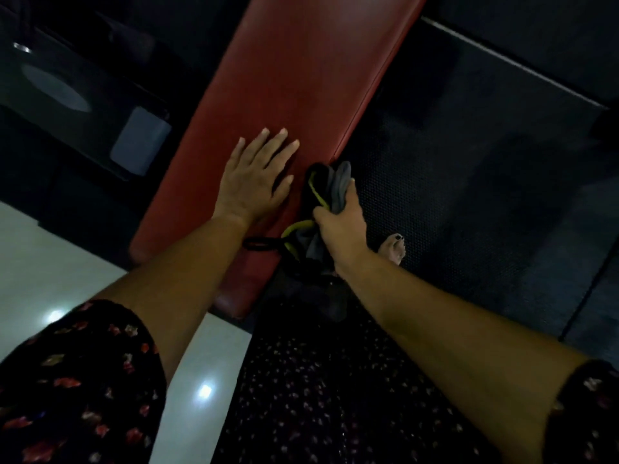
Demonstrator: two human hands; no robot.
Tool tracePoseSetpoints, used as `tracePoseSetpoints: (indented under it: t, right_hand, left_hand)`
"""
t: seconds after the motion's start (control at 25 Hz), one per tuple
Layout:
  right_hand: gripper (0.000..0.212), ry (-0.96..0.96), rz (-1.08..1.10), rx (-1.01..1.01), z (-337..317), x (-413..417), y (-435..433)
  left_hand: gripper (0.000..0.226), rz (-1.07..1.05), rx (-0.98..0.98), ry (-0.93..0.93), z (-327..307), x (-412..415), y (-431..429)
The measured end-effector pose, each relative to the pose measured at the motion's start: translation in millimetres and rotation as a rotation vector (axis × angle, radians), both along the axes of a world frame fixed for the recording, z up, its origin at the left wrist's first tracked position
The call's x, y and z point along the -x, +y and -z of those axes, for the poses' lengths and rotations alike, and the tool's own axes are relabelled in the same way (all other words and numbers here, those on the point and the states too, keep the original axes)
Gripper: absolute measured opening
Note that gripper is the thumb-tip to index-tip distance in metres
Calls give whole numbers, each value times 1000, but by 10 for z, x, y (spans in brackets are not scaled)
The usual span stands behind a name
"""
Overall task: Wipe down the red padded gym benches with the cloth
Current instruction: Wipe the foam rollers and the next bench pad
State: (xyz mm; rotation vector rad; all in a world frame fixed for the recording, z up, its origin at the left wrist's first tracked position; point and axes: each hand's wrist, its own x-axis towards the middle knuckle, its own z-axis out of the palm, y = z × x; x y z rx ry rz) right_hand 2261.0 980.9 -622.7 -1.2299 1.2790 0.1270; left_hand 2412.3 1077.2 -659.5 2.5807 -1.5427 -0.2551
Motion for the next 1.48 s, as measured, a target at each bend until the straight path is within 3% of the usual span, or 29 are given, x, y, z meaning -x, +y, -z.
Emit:
tracePoseSetpoints:
  t: [0.08,0.2,0.28,0.48,0.56,0.68,0.8,0.88,0.92,1.0,1.08,1.16,1.24,1.4,1.48]
  right_hand:
    - [90,-32,-33,46,-105,13,344]
    - [95,-55,-345,124,-196,339,864]
    - [96,-31,-440,122,-55,472,859]
    - [91,15,-31,27,-73,216,1094]
    - [93,-19,-155,58,-171,396,1464]
    - [97,-14,-316,-51,-74,638,1568]
    - [92,35,-105,-68,61,508,1447]
    - [91,-24,-96,10,-39,467,1581]
    - [93,-23,-186,50,-109,509,1683]
    - [93,80,-613,206,-162,698,1819]
    - [78,114,-1054,661,-97,934,1806]
    - [56,-138,-1264,1135,39,1051,1686]
    - [47,-366,-1486,1415,172,1060,1579]
    - [44,-420,-1913,1621,75,710,1497]
    - [57,-390,-2070,1659,-58,413,1674]
  left_hand:
    - [54,60,-9,-22,68,-13,374]
    - [57,126,-7,-5,102,8,784]
    - [60,164,-19,-18,107,44,930]
    - [56,200,36,-51,192,70,1109]
    - [54,200,55,-60,204,65,1123]
    - [55,187,78,-54,187,82,1110]
    - [57,190,101,-41,180,93,1123]
    - [66,205,90,-23,160,74,1133]
    - [70,226,72,-20,150,56,1136]
    - [72,272,43,-24,136,10,1145]
    - [66,311,37,-16,129,-24,1174]
    - [59,322,42,-20,140,-79,1240]
    - [55,290,40,-42,165,-126,1360]
    - [57,240,13,-53,182,-161,1611]
    - [59,234,3,-17,159,-185,1610]
